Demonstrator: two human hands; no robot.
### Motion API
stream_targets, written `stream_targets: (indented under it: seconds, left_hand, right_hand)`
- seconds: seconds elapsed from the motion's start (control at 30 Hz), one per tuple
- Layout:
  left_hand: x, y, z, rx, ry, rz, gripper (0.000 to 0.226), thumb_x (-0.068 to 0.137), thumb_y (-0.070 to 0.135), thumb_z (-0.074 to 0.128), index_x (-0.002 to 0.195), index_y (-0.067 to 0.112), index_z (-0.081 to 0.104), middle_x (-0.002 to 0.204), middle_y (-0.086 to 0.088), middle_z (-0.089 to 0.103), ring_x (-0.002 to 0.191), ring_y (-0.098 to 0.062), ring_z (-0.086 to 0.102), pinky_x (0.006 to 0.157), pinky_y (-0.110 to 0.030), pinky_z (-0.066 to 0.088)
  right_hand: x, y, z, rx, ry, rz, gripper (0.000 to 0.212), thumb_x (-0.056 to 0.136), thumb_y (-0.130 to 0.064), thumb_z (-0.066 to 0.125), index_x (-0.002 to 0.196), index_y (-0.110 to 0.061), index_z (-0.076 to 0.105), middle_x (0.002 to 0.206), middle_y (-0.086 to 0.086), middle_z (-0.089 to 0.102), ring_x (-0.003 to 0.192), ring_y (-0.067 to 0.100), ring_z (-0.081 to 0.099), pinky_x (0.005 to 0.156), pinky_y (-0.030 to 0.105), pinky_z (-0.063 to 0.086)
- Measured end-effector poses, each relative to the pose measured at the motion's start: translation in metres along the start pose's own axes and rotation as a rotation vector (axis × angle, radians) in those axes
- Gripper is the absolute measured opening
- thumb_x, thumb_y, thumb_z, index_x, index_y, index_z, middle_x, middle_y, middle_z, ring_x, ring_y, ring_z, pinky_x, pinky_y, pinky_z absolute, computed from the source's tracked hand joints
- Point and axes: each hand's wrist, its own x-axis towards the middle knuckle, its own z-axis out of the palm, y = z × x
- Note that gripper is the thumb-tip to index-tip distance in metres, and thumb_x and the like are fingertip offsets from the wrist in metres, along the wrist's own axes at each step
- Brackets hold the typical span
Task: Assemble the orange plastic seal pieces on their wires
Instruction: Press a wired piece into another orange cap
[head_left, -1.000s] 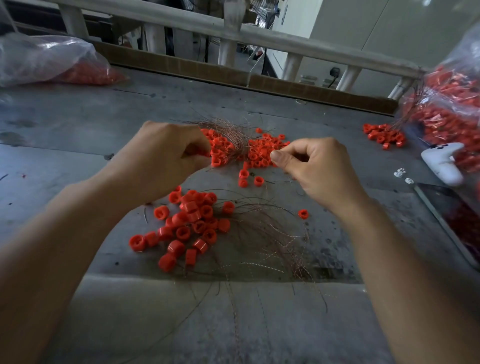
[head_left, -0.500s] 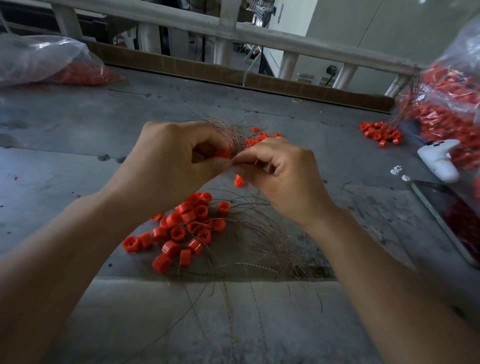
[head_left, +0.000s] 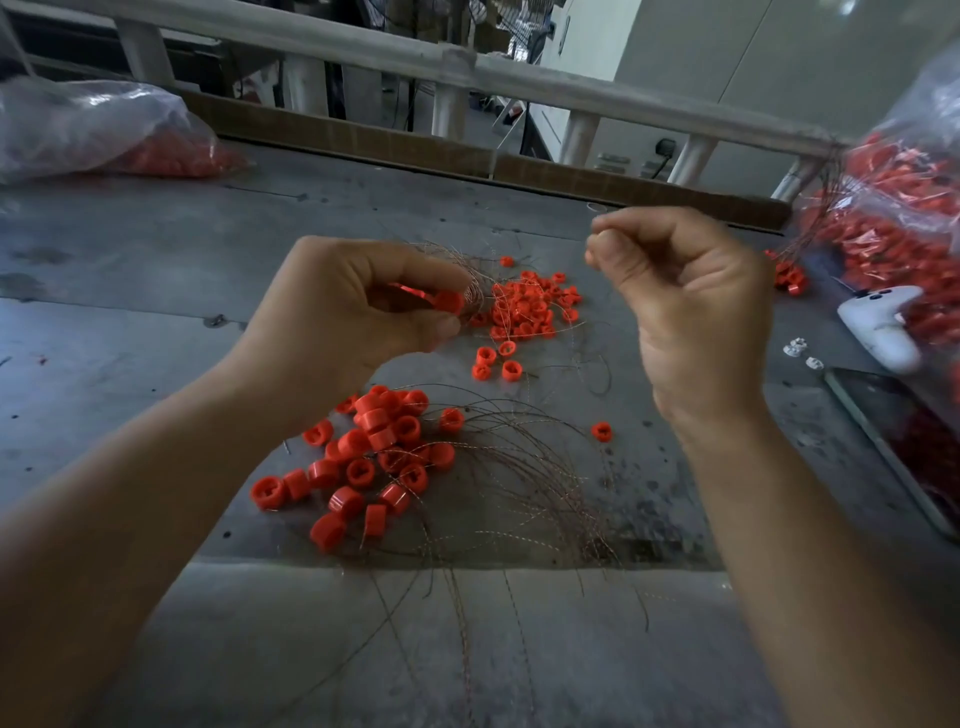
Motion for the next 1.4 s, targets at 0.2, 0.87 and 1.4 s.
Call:
stream_targets:
  seconds: [0.2, 0.87, 1.4]
  left_hand:
    - [-0.002, 0.003, 0.002, -0.104, -0.045, -0.005, 0.025, 0.053, 0.024, 0.067, 0.077, 0.028, 0.065, 0.074, 0.016, 0.07, 0.062, -0.002, 0.066, 0.06, -0.009, 0.05]
    - [-0.003, 0.005, 0.004, -0.126, -0.115, 0.007, 0.03, 0.056, 0.019, 0.069, 0.084, 0.029, 0.068, 0.084, 0.013, 0.072, 0.073, -0.005, 0.069, 0.067, -0.012, 0.052]
    - [-0.006, 0.007, 0.003, -0.221, -0.171, -0.024, 0.031, 0.063, 0.013, 0.061, 0.092, 0.02, 0.067, 0.083, 0.011, 0.073, 0.075, -0.008, 0.07, 0.068, -0.011, 0.051]
  right_hand:
    - [0.0, -0.007, -0.001, -0.011, 0.007, -0.055, 0.02, 0.079, -0.006, 0.066, 0.085, -0.024, 0.062, 0.073, -0.017, 0.065, 0.071, 0.001, 0.062, 0.068, 0.017, 0.048]
    - [-0.018, -0.013, 0.018, -0.267, -0.376, -0.036, 0.015, 0.075, -0.011, 0.067, 0.081, -0.024, 0.063, 0.068, -0.015, 0.051, 0.066, 0.001, 0.05, 0.057, 0.007, 0.036]
    - [-0.019, -0.013, 0.015, -0.275, -0.333, 0.01, 0.013, 0.075, -0.009, 0.067, 0.076, -0.021, 0.062, 0.067, -0.009, 0.056, 0.061, 0.0, 0.052, 0.053, 0.006, 0.037]
